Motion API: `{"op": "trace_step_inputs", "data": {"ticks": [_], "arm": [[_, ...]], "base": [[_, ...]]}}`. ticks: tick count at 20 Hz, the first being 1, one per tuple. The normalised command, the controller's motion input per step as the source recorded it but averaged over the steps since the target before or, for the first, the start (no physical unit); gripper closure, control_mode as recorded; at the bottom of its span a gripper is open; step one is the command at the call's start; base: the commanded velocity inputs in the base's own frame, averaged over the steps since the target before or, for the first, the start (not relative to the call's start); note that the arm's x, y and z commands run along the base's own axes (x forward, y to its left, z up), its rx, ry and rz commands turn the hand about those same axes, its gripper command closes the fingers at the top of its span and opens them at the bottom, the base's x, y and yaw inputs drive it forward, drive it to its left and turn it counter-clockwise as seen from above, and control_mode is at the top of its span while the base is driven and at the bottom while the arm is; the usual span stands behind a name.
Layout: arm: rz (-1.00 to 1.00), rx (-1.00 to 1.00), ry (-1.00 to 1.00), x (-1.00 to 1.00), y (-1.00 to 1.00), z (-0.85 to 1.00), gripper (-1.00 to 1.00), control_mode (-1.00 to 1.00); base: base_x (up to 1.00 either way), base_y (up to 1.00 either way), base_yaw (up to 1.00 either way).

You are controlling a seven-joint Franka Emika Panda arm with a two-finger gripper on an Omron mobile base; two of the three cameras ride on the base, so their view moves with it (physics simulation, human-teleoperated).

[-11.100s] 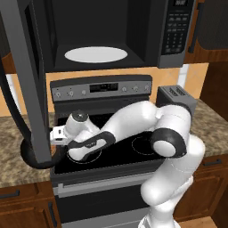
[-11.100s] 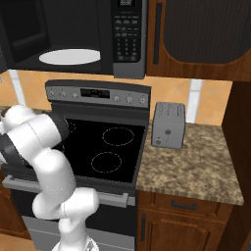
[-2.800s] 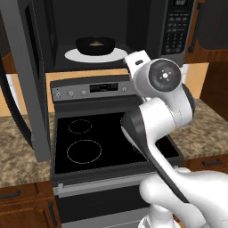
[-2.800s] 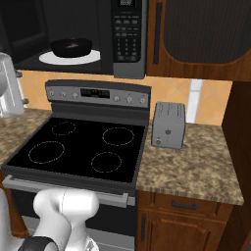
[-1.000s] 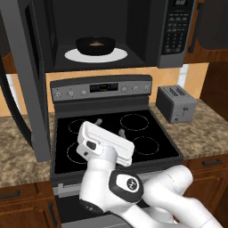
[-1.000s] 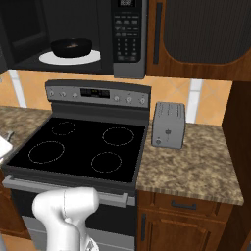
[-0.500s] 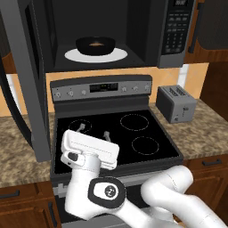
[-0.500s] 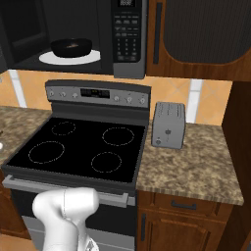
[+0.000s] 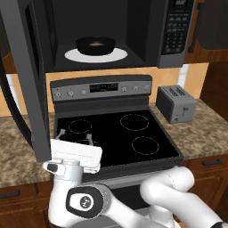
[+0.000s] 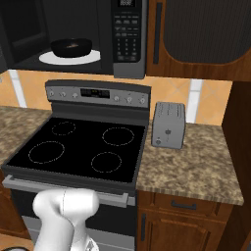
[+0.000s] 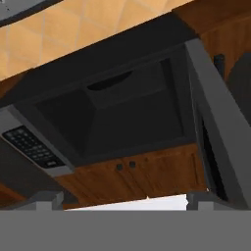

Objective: Open the microwave, place the bowl with waffle inside the microwave, then close the microwave door and turn it on.

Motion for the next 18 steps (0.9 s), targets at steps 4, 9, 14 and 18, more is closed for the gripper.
{"op": "trace_step_inputs", "data": {"ticks": [4, 9, 14, 18], "arm": [[0.00, -0.02, -0.19, -0.13, 0.54, 0.00, -1.00, -1.00], [0.00, -0.02, -0.19, -0.09, 0.55, 0.00, -1.00, -1.00], [0.00, -0.01, -0.18, -0.02, 0.52, 0.00, -1.00, -1.00], [-0.01, -0.01, -0.15, 0.00, 0.47, 0.00, -1.00, -1.00]], "base": [[0.00, 0.00, 0.00], [0.00, 0.00, 0.00], [0.00, 0.00, 0.00], [0.00, 0.00, 0.00]]}}
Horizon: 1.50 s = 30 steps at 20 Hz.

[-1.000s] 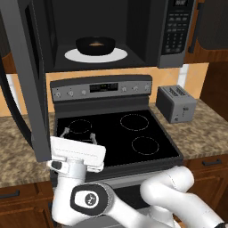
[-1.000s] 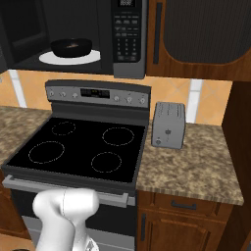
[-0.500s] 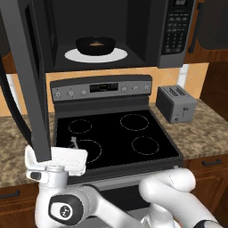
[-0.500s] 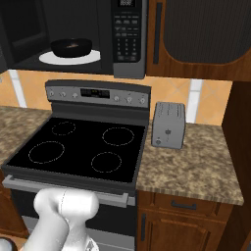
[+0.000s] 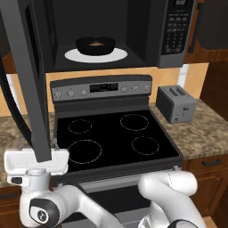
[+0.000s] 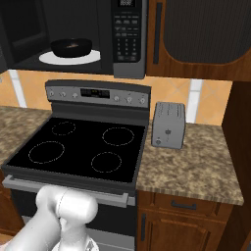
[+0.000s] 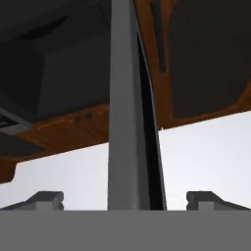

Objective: Open the microwave, place the bowl with waffle inside the microwave, then close the microwave door and turn it on.

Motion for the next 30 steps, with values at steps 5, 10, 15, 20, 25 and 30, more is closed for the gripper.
{"op": "trace_step_inputs", "data": {"ticks": [5, 10, 15, 20, 25, 30], "arm": [[-0.01, 0.00, -0.14, 0.00, 0.36, 0.00, -1.00, -1.00], [-0.01, 0.00, -0.09, 0.00, 0.31, 0.00, 1.00, -1.00], [-0.01, 0.00, -0.02, 0.00, 0.19, 0.02, 1.00, -1.00], [0.00, 0.00, 0.05, 0.03, 0.09, 0.23, 1.00, -1.00], [0.00, 0.00, 0.16, 0.11, 0.09, 0.30, 1.00, -1.00], [0.00, 0.00, 0.15, 0.01, -0.02, 0.40, 1.00, -1.00]], "base": [[0.00, 0.00, 0.00], [0.00, 0.00, 0.00], [0.00, 0.00, 0.00], [0.00, 0.00, 0.00], [0.00, 0.00, 0.00], [0.00, 0.00, 0.00]]}}
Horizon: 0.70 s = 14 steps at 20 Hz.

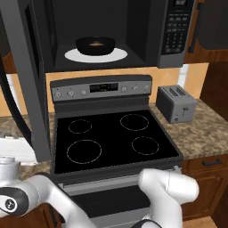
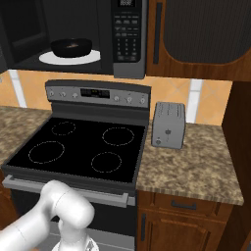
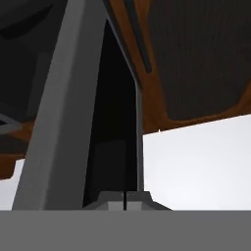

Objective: Open the microwave, place the bowl with waffle inside the microwave, then close the microwave door and turn it on.

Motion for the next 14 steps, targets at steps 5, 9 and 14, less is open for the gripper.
{"op": "trace_step_inputs", "data": {"ticks": [5, 9, 14], "arm": [[0.00, 0.06, 0.21, 0.00, -0.47, 0.41, 1.00, -1.00], [0.00, 0.13, 0.22, -0.04, -0.95, 0.41, 1.00, -1.00], [0.00, 0.17, 0.20, -0.04, -1.00, 0.53, 1.00, -1.00]], "base": [[0.00, 0.00, 0.00], [0.00, 0.00, 0.00], [0.00, 0.00, 0.00]]}}
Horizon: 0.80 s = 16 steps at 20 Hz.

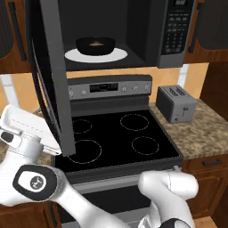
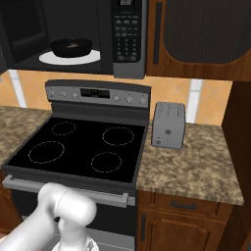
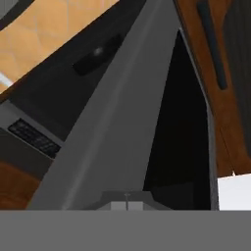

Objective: Open the microwave, place the bowl with waffle inside the microwave, then close the microwave door and turn it on.

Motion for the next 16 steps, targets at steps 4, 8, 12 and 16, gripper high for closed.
{"op": "trace_step_inputs", "data": {"ticks": [4, 8, 12, 16], "arm": [[0.00, 0.20, 0.18, -0.04, -1.00, 0.59, 1.00, -1.00], [0.00, 0.23, 0.23, -0.01, -1.00, 0.54, 1.00, -1.00], [0.00, 0.25, 0.30, 0.00, -1.00, 0.53, 1.00, -1.00], [0.00, 0.28, 0.35, 0.00, -1.00, 0.56, 1.00, -1.00]], "base": [[0.00, 0.00, 0.00], [0.00, 0.00, 0.00], [0.00, 0.00, 0.00], [0.00, 0.00, 0.00]]}}
